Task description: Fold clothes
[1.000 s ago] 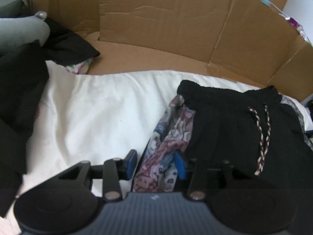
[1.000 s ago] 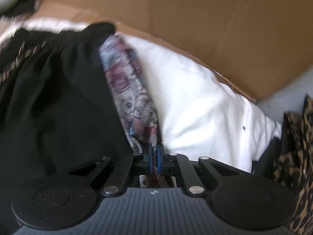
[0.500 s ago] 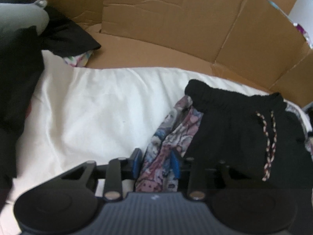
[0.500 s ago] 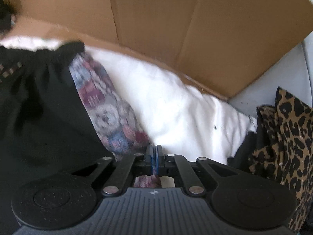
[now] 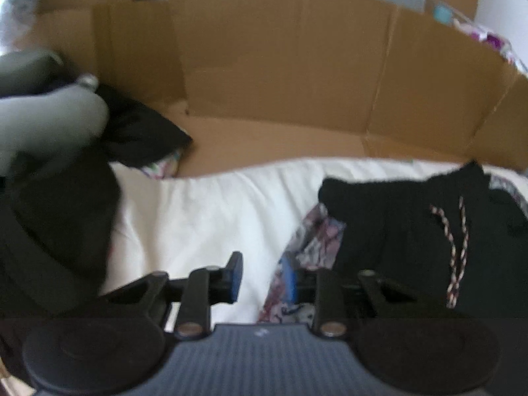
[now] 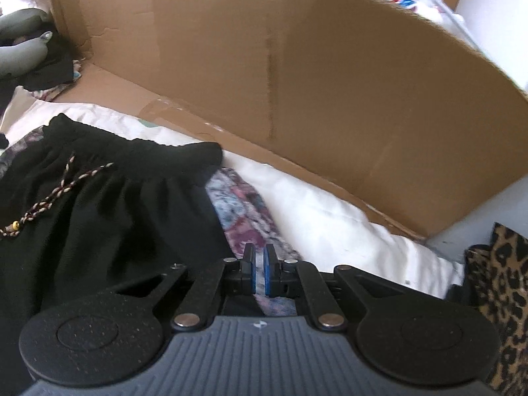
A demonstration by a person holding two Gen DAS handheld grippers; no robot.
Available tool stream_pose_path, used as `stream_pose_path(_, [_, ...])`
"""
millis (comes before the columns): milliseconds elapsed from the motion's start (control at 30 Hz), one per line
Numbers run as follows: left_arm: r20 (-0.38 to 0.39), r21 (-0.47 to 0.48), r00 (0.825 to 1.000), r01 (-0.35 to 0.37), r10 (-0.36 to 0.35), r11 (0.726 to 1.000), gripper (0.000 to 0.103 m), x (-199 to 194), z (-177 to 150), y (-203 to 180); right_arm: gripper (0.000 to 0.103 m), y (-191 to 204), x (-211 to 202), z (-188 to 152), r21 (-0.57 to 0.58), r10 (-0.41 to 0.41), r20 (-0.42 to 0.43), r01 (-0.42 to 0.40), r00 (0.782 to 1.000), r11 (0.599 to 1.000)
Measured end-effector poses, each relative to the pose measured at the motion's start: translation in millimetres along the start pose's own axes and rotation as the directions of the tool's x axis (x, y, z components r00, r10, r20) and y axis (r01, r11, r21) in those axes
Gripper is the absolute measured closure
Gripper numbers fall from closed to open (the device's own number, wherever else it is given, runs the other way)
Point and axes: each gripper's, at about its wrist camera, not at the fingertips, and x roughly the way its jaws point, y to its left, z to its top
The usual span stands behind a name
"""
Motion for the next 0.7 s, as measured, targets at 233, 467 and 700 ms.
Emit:
stream_pose_path(233, [-0.015, 0.032, 0.992, 0.125, -0.125, 0.992, 0.076, 6, 5, -32, 0.100, 18, 31, 5, 0.058, -0.015, -0.031, 0.017, 0.999, 0.998])
stream_pose_path(467, [-0.091, 0.005, 0.994, 0.058, -0.057, 0.998, 0.092, 59, -10, -30, 0.091, 9, 59, 3, 0.190, -0.061, -0.056, 0.071, 0.997, 0.979])
stream_pose_path(700, [-0.108, 0.007, 0.994, -0.029, 0.029, 1.000, 0.100, 59, -3, -33, 0.090, 18, 57, 12, 0.183, -0.167, -0.092, 0.181, 0.982, 0.966])
